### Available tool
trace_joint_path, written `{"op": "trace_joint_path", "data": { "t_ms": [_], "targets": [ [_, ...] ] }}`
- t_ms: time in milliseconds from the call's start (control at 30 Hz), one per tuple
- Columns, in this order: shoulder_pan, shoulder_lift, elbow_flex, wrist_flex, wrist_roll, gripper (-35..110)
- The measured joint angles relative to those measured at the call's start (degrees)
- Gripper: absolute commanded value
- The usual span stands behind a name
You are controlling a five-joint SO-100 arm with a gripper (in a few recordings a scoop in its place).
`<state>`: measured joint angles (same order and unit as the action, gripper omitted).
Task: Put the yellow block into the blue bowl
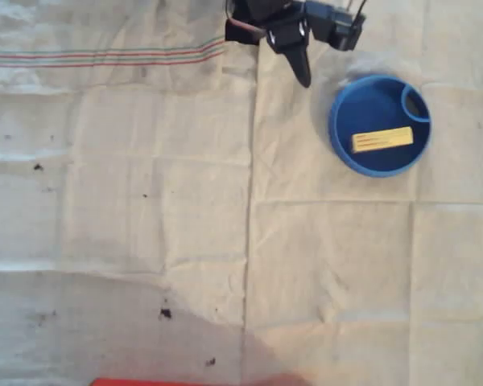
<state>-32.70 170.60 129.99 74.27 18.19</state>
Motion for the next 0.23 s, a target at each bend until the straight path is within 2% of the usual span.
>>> {"op": "trace_joint_path", "data": {
  "t_ms": [233],
  "targets": [
    [-0.2, 8.0, 10.1, -3.6, -2.1, 0]
  ]
}}
